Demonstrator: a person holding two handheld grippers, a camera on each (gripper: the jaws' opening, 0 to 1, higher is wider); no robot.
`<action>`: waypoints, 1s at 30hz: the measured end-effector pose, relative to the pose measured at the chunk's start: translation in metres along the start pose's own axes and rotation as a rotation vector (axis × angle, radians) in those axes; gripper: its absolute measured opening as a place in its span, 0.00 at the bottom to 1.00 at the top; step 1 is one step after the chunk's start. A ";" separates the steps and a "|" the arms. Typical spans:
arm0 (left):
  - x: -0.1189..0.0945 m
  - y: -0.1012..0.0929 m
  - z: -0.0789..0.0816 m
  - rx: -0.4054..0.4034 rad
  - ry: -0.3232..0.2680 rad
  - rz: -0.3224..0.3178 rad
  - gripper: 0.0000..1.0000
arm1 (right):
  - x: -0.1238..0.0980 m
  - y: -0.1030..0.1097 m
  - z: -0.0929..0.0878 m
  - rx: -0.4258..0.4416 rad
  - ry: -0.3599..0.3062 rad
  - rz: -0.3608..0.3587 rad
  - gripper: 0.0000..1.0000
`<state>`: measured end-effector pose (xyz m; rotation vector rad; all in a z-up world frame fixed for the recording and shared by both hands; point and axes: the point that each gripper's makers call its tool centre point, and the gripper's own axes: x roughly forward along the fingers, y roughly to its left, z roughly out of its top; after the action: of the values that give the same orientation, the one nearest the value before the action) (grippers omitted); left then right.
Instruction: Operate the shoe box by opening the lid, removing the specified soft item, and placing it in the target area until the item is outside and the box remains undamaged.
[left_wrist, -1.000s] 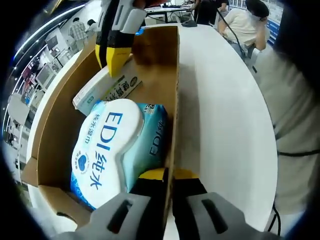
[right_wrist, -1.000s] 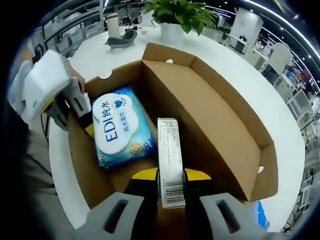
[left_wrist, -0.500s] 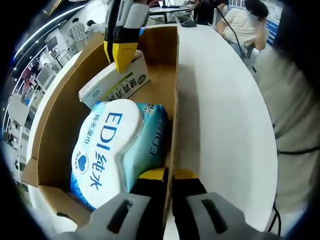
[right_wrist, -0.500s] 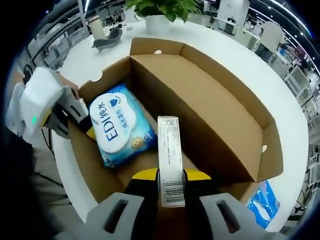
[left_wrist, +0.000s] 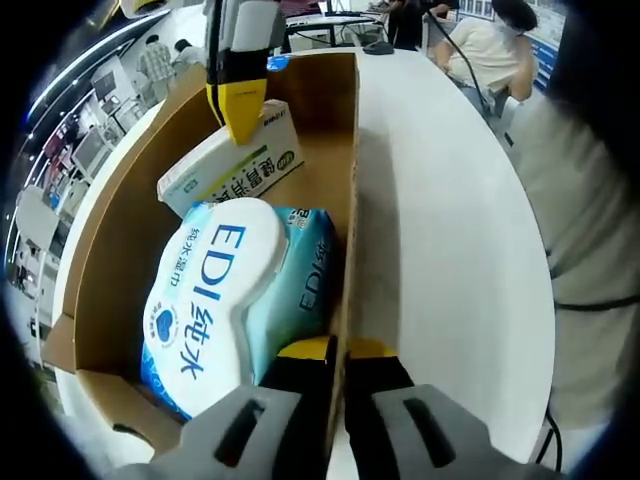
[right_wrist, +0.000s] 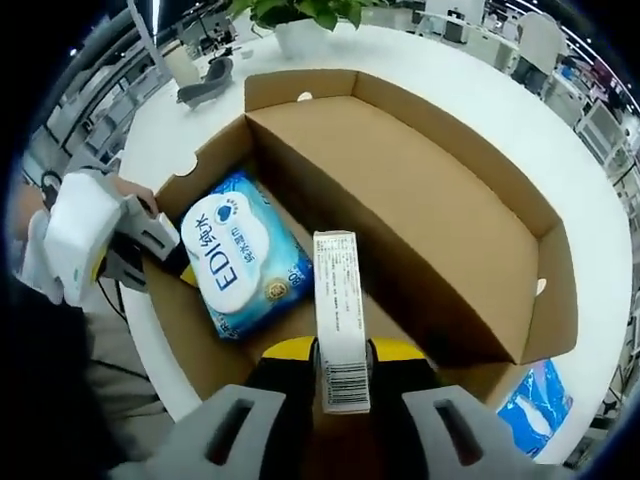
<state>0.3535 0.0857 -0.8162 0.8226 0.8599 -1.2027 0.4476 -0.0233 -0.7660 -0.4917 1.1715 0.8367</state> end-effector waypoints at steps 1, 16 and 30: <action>0.000 0.000 0.000 0.000 0.000 0.000 0.02 | 0.001 0.001 0.000 -0.006 0.000 -0.001 0.21; 0.000 0.000 0.000 -0.003 0.000 0.002 0.02 | 0.027 0.004 0.008 0.013 0.067 0.020 0.37; 0.000 0.000 0.000 0.002 -0.002 0.004 0.02 | 0.040 0.000 0.000 -0.007 0.130 -0.012 0.36</action>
<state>0.3531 0.0854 -0.8165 0.8238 0.8554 -1.2008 0.4533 -0.0112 -0.8035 -0.5656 1.2840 0.8083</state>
